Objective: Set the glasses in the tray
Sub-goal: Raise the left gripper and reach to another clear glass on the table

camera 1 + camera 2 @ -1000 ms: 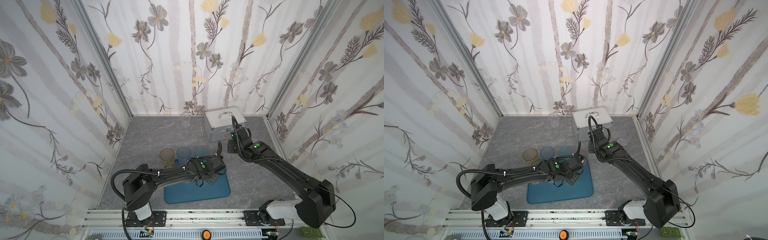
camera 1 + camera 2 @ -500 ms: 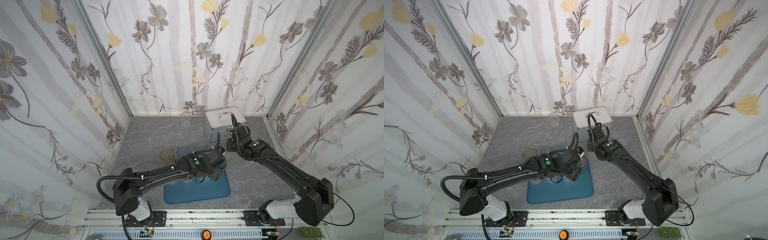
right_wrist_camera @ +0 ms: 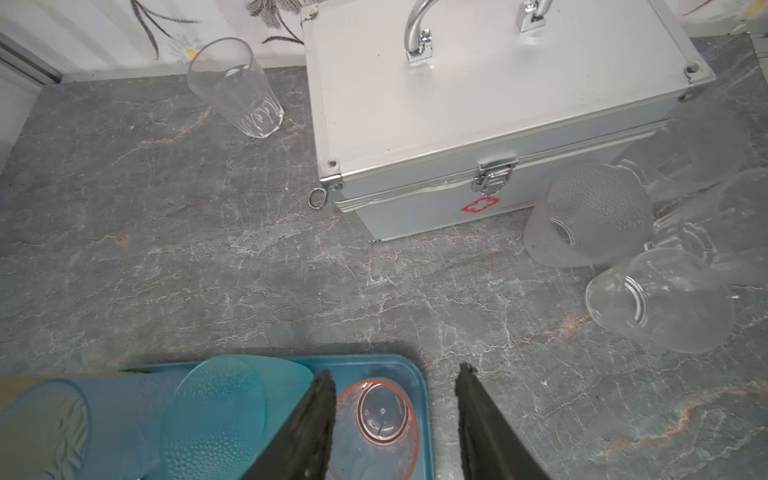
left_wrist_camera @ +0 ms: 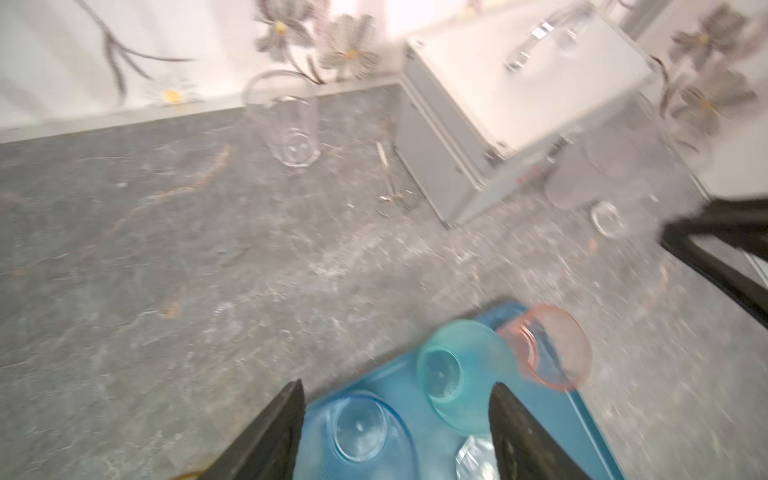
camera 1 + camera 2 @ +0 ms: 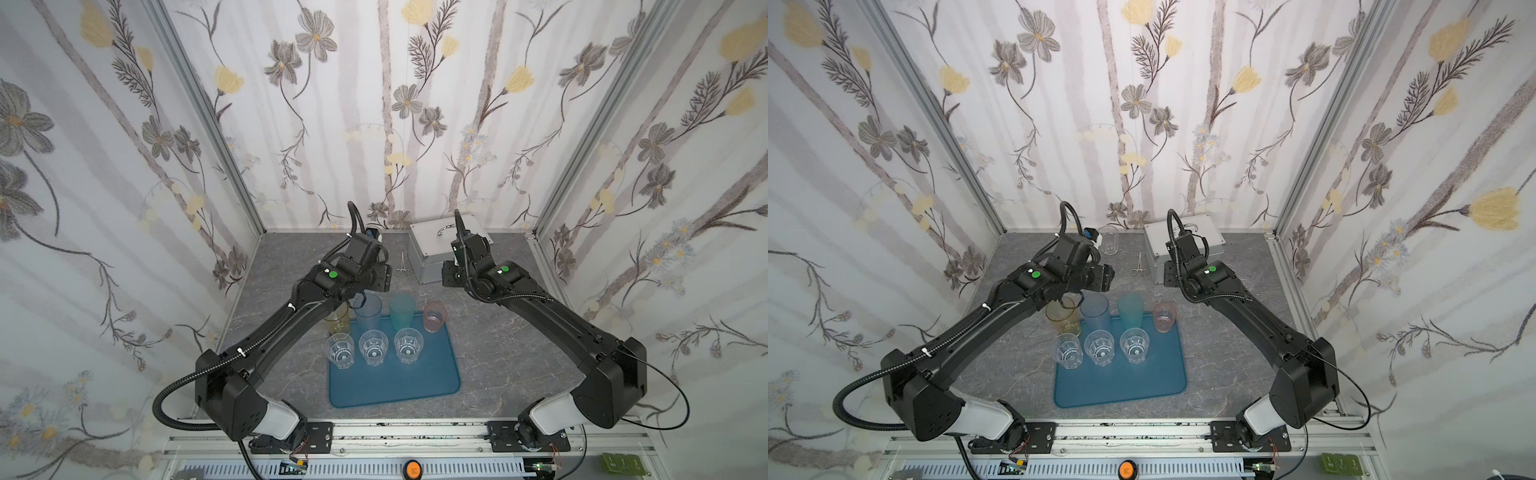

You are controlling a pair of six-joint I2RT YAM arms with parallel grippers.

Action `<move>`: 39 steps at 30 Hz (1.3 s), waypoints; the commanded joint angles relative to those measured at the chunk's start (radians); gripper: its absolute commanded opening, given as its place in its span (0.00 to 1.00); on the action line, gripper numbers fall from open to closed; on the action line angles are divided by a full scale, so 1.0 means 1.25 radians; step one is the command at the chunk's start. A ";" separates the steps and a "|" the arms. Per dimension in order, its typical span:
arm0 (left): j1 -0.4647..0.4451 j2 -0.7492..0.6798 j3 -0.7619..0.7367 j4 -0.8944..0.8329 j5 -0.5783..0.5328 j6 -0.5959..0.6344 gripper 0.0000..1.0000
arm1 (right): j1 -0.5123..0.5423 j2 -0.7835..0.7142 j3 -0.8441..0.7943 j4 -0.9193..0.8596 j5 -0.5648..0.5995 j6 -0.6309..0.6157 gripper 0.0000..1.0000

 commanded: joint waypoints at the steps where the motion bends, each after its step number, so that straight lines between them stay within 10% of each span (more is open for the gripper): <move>1: 0.092 0.049 0.018 0.085 0.034 -0.012 0.72 | 0.007 0.036 0.042 0.028 -0.050 0.010 0.48; 19: 0.258 0.601 0.466 0.181 0.154 -0.107 0.67 | 0.081 0.208 0.188 0.063 -0.227 0.033 0.59; 39: 0.255 0.850 0.697 0.181 0.112 -0.154 0.57 | 0.095 0.266 0.183 0.055 -0.226 0.022 0.58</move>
